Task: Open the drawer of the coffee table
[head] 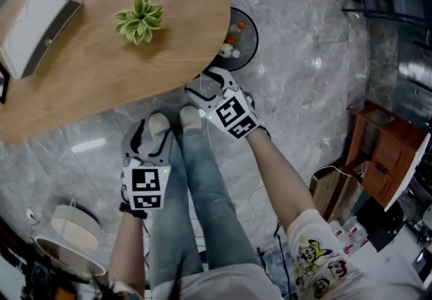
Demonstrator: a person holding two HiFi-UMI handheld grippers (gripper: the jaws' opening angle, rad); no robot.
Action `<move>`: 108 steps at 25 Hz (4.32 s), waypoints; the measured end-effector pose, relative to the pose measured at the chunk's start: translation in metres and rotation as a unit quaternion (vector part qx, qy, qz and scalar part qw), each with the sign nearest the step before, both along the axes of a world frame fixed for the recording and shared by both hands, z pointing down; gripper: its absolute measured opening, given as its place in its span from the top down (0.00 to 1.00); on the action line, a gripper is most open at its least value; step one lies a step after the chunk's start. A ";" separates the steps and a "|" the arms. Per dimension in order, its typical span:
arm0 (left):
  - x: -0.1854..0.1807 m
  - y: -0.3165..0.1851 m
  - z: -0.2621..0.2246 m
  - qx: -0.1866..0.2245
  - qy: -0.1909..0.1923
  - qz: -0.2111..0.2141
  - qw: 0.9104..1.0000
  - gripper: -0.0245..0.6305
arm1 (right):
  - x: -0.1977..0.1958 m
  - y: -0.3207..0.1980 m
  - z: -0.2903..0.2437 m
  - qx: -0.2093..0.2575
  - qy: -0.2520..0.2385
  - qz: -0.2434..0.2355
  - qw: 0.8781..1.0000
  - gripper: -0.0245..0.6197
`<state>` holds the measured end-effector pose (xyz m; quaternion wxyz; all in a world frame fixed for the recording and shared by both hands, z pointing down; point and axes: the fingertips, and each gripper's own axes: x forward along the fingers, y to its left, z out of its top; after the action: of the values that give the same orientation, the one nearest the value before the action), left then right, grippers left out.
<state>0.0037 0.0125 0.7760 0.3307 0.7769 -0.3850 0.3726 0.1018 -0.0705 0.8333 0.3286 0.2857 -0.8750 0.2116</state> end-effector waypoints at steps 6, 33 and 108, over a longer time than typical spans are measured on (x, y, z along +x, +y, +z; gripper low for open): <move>-0.004 0.001 0.007 -0.002 -0.004 -0.008 1.000 0.57 | -0.007 -0.007 0.010 0.004 0.007 -0.047 0.999 0.62; 0.006 -0.005 0.008 -0.005 -0.018 0.004 1.000 0.57 | 0.005 -0.005 0.007 0.051 -0.001 -0.177 0.983 0.84; -0.023 0.108 0.100 -0.025 -0.269 0.460 0.846 0.86 | 0.009 0.188 0.029 -0.042 0.100 -0.427 0.898 0.84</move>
<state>-0.0188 0.1209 0.8756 0.0243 0.7256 -0.0480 0.6861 0.1108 0.1179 0.8624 0.4848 -0.1094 -0.8658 0.0580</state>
